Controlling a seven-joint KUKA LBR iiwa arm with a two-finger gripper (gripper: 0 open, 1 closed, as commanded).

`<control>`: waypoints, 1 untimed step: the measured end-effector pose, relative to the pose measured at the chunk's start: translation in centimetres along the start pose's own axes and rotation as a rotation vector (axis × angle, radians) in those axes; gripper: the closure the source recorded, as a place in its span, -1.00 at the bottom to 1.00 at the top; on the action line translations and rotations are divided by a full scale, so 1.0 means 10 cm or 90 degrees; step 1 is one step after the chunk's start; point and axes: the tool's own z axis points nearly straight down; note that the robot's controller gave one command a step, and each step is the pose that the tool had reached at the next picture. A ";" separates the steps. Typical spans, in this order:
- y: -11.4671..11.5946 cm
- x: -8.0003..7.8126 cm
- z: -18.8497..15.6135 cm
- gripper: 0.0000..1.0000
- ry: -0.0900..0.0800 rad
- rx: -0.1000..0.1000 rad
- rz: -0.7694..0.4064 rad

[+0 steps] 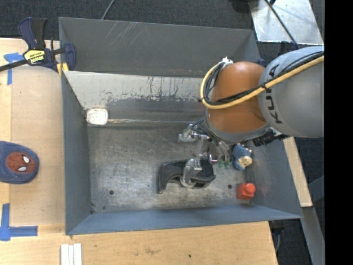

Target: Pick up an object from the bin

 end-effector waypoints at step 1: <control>0.16 0.15 0.05 -1.00 -0.002 0.000 -0.015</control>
Offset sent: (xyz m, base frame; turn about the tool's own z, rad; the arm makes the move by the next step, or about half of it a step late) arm -0.0135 0.0169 -0.0053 -0.0209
